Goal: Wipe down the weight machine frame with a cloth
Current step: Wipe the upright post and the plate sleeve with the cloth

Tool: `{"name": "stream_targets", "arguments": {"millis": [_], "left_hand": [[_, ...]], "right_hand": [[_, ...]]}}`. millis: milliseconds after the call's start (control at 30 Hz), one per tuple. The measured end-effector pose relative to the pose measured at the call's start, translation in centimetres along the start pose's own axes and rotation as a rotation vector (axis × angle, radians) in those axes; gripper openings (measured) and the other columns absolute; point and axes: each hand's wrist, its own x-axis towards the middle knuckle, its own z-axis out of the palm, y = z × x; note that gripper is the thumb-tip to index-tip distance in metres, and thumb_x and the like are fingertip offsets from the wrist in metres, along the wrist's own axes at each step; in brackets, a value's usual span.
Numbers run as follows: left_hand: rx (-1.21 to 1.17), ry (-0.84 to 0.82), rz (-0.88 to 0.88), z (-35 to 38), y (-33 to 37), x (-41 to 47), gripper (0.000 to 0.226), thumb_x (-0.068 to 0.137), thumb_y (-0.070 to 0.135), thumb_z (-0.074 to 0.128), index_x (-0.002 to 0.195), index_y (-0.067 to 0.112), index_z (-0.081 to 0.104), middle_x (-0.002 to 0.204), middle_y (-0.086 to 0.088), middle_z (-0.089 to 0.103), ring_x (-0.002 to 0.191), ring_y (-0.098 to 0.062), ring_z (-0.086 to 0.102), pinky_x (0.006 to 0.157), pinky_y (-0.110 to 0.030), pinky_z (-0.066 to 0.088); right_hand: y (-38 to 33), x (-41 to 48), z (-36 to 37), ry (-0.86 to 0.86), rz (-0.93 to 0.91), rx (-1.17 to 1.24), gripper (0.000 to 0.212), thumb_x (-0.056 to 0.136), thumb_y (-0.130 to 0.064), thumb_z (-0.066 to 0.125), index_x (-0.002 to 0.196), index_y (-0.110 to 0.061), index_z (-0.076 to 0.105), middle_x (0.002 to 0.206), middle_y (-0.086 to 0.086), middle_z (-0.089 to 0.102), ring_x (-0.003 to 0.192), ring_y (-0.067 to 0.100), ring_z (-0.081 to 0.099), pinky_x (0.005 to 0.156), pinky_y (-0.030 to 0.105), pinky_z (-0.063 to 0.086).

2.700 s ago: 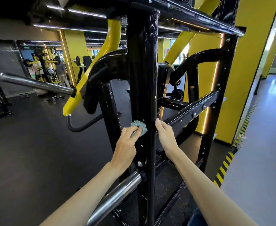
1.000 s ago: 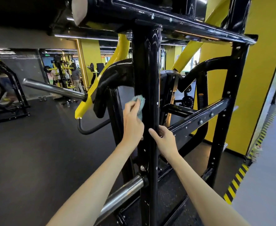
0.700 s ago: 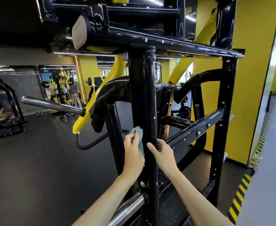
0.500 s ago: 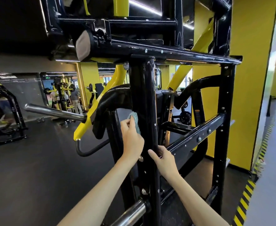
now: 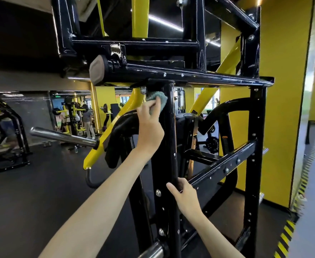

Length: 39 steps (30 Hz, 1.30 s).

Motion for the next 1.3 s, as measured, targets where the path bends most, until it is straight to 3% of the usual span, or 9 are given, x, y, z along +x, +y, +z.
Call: {"name": "stream_targets", "arguments": {"millis": [133,333,467,600,700,833,967,1100,1300], "left_hand": [[0.017,-0.020,0.098,-0.2,-0.6,-2.4,0.052,0.086,-0.001,0.030,0.135,-0.006,0.046,0.119,-0.005,0.034,0.106,-0.025,0.036,0.108,-0.014,0.020],[-0.039,-0.166,0.121,-0.4,-1.2,-12.7,0.042,0.084,-0.001,0.033,0.123,0.008,0.047,0.110,-0.005,0.037,0.100,-0.024,0.039,0.100,-0.025,0.035],[-0.050,-0.378,0.064,-0.9,-1.6,-21.4,0.039,0.085,-0.002,0.047,0.121,0.010,0.048,0.112,-0.004,0.040,0.100,-0.022,0.043,0.098,-0.023,0.040],[-0.087,-0.493,-0.118,-1.4,-0.8,-27.2,0.052,0.077,-0.014,0.056,0.123,0.008,0.048,0.116,-0.003,0.040,0.106,-0.019,0.044,0.102,-0.022,0.038],[-0.201,-0.402,-0.436,-1.5,1.2,-27.5,0.052,0.076,-0.019,0.046,0.120,0.010,0.049,0.115,0.004,0.039,0.108,-0.005,0.044,0.102,-0.016,0.035],[-0.242,-0.233,-0.839,-1.1,4.3,-27.0,0.049,0.078,-0.020,0.042,0.118,0.007,0.051,0.112,0.007,0.042,0.106,0.007,0.044,0.095,-0.010,0.038],[-0.222,-0.232,-0.896,-0.9,5.8,-28.6,0.038,0.092,-0.008,0.047,0.126,0.006,0.051,0.111,0.014,0.042,0.106,0.005,0.046,0.098,-0.015,0.040],[-0.155,-0.213,-1.026,-0.2,3.4,-25.8,0.025,0.094,-0.006,0.045,0.114,0.001,0.059,0.099,-0.001,0.044,0.080,-0.007,0.047,0.076,-0.016,0.043],[-0.180,-0.247,-0.931,-1.4,8.4,-26.9,0.012,0.100,0.000,0.040,0.094,-0.006,0.049,0.081,0.005,0.042,0.069,0.009,0.049,0.060,-0.008,0.040]], "right_hand": [[-0.4,0.2,0.0,0.006,0.007,0.016,0.050,0.088,-0.042,0.064,0.129,-0.014,0.056,0.113,-0.009,0.066,0.106,0.005,0.060,0.085,0.011,0.045],[-0.2,-0.1,-0.3,-0.019,0.016,0.076,0.048,0.089,-0.038,0.065,0.128,-0.013,0.056,0.116,-0.009,0.062,0.112,0.007,0.057,0.088,0.015,0.042],[0.8,-0.2,-0.2,-0.051,0.013,0.176,0.045,0.085,-0.010,0.065,0.129,-0.017,0.059,0.119,-0.006,0.066,0.113,0.008,0.060,0.102,0.032,0.046],[1.7,-1.5,-0.4,-0.061,-0.024,0.249,0.066,0.076,0.017,0.050,0.132,-0.018,0.057,0.118,-0.011,0.065,0.110,-0.002,0.059,0.092,0.014,0.046],[3.4,-3.1,0.3,0.053,0.005,0.171,0.058,0.080,0.011,0.049,0.129,-0.020,0.058,0.121,-0.009,0.061,0.114,0.003,0.054,0.094,0.014,0.042],[5.9,-4.4,0.7,0.056,0.103,0.118,0.038,0.085,0.002,0.055,0.116,-0.021,0.058,0.102,-0.004,0.062,0.099,0.012,0.056,0.082,0.016,0.045],[6.0,-4.4,0.7,-0.008,0.043,0.102,0.028,0.092,-0.014,0.059,0.118,-0.024,0.056,0.102,-0.009,0.062,0.095,0.001,0.056,0.083,0.014,0.045],[5.2,-4.0,1.3,0.031,-0.012,0.123,0.029,0.090,-0.027,0.066,0.115,-0.028,0.051,0.103,-0.008,0.057,0.091,0.001,0.054,0.076,0.008,0.042],[6.1,-3.8,2.2,0.104,-0.039,0.134,0.027,0.088,-0.023,0.068,0.109,-0.029,0.052,0.101,-0.005,0.060,0.093,0.009,0.058,0.080,0.022,0.048]]}}
